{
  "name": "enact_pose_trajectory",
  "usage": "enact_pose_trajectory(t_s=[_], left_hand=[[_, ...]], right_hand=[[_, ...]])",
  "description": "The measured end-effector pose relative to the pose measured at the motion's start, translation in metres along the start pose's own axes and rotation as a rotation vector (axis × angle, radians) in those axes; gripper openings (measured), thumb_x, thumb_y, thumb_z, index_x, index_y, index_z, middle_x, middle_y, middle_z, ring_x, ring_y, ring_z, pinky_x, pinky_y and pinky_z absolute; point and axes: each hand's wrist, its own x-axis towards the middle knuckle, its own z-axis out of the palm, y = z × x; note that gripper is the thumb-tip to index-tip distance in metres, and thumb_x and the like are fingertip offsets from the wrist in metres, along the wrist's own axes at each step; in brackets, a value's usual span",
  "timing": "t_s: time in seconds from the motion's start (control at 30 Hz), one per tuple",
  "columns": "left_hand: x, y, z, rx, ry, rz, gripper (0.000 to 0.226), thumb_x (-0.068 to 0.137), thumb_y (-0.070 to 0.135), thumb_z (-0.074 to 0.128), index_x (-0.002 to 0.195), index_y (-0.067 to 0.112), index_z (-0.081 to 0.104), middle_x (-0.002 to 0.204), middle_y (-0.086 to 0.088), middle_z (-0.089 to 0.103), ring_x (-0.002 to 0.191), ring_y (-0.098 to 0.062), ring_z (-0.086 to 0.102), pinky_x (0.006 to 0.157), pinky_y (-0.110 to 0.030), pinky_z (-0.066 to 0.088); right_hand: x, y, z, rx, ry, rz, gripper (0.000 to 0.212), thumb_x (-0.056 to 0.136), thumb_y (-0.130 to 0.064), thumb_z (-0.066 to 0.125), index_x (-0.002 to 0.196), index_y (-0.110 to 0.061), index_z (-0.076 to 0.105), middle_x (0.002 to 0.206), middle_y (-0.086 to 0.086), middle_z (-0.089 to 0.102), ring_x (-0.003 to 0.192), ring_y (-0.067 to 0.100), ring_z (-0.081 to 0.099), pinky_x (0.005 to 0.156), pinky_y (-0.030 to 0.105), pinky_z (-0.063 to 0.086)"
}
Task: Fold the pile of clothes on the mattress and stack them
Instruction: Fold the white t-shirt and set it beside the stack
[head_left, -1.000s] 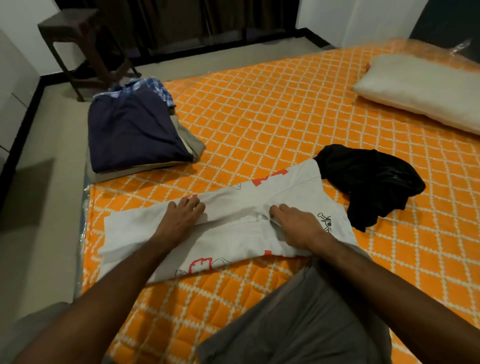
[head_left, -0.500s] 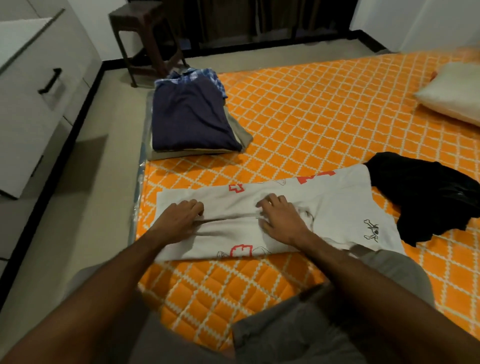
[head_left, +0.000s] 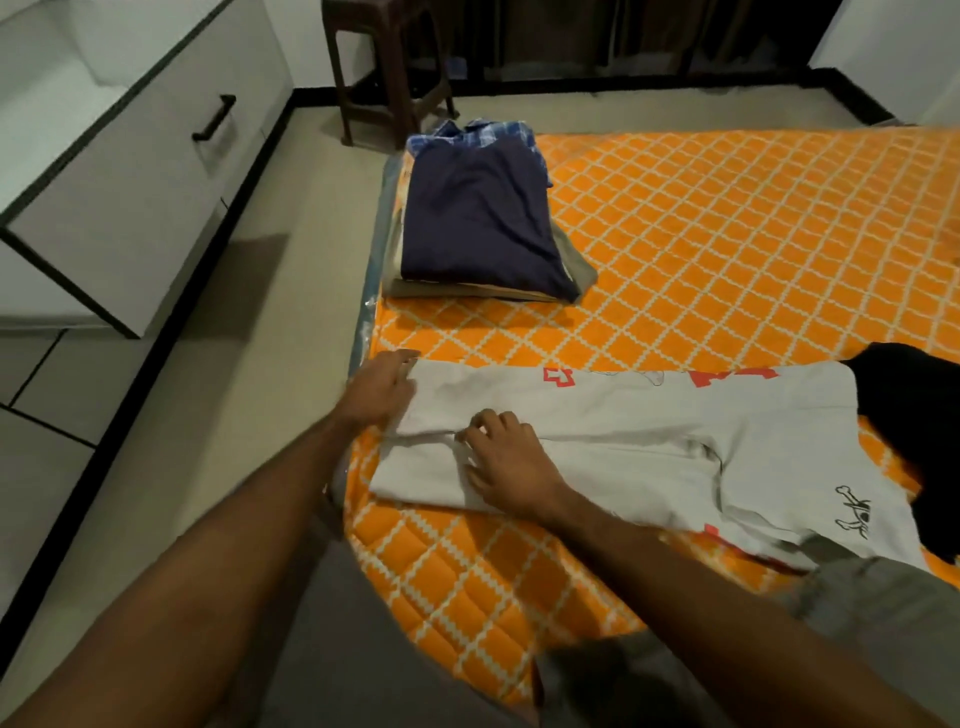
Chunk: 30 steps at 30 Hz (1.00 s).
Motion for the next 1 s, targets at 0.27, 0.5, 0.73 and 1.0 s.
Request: enact_pose_trajectory(t_s=[0.27, 0.5, 0.73, 1.0], left_hand=[[0.032, -0.016, 0.002, 0.066, -0.102, 0.026, 0.041, 0.082, 0.041, 0.078, 0.108, 0.014, 0.061, 0.107, -0.005, 0.053, 0.100, -0.021, 0.051, 0.076, -0.032, 0.038], [0.028, -0.017, 0.003, -0.216, -0.081, -0.108, 0.053, 0.085, 0.039, 0.077, 0.121, 0.010, 0.050, 0.103, -0.003, 0.058, 0.091, -0.019, 0.056, 0.073, -0.033, 0.046], [0.017, -0.017, 0.000, -0.200, -0.211, -0.210, 0.051, 0.076, 0.056, 0.080, 0.104, 0.020, 0.057, 0.094, 0.005, 0.062, 0.083, -0.011, 0.058, 0.064, -0.026, 0.045], [-0.012, -0.015, 0.000, -0.697, -0.260, -0.222, 0.031, 0.094, 0.012, 0.068, 0.124, 0.008, 0.062, 0.114, -0.006, 0.069, 0.094, -0.015, 0.069, 0.066, -0.015, 0.054]], right_hand=[[0.029, -0.058, 0.035, 0.115, -0.021, 0.128, 0.058, 0.086, -0.048, 0.051, 0.135, -0.017, 0.052, 0.141, 0.015, 0.047, 0.130, 0.036, 0.041, 0.108, 0.050, 0.036], [0.055, -0.055, 0.017, 0.497, 0.099, 0.135, 0.038, 0.078, -0.007, 0.043, 0.106, -0.013, 0.067, 0.110, 0.006, 0.066, 0.104, 0.029, 0.057, 0.086, 0.047, 0.049], [0.045, -0.074, 0.008, 0.276, 0.315, 0.278, 0.038, 0.083, -0.016, 0.063, 0.121, -0.020, 0.057, 0.123, 0.002, 0.047, 0.107, 0.023, 0.046, 0.087, 0.041, 0.045], [0.060, -0.094, 0.023, 0.518, 0.043, 0.564, 0.080, 0.090, -0.068, 0.054, 0.147, -0.016, 0.033, 0.140, 0.004, 0.046, 0.123, 0.025, 0.053, 0.092, 0.044, 0.052]])
